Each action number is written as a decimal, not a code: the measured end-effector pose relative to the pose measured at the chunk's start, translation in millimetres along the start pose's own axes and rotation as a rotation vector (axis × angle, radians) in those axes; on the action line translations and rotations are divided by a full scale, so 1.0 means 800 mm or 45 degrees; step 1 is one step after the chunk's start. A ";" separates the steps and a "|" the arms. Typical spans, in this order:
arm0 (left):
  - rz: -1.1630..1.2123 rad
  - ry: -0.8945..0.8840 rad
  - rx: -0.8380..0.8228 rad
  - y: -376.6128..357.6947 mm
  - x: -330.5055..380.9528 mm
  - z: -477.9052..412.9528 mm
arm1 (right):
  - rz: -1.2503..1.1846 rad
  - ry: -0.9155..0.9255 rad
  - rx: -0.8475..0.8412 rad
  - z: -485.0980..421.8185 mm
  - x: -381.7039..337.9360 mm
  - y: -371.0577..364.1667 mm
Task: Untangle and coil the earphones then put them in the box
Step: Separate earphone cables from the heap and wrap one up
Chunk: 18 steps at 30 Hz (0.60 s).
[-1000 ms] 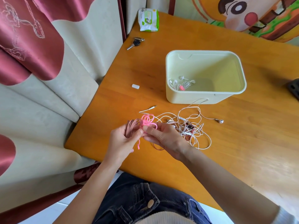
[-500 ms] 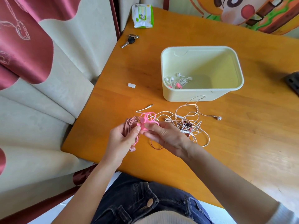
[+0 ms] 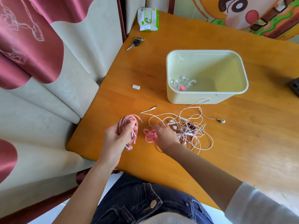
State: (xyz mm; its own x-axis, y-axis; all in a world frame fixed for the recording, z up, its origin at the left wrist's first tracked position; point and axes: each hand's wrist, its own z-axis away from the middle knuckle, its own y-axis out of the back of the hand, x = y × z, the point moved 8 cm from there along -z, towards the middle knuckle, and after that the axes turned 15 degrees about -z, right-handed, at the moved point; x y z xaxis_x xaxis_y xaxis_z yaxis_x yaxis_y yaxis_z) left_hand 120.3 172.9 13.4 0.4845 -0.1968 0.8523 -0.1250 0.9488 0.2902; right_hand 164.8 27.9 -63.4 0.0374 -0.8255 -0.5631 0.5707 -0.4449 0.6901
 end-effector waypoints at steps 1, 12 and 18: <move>-0.010 0.011 0.007 0.003 -0.002 0.000 | 0.063 0.008 -0.042 0.003 0.000 -0.002; -0.002 0.011 -0.125 -0.009 -0.005 0.003 | -0.980 0.521 0.318 0.053 -0.088 0.085; 0.091 0.074 -0.201 -0.013 -0.011 0.005 | -0.882 0.653 0.380 0.061 -0.092 0.094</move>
State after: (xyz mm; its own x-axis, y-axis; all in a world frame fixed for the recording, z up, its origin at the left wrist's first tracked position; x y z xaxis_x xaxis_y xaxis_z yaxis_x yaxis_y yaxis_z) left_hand 114.0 163.5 4.4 0.5291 -0.1176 0.8404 -0.0257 0.9877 0.1544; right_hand 165.2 38.6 52.0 0.1660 -0.1161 -0.9793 0.3681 -0.9140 0.1707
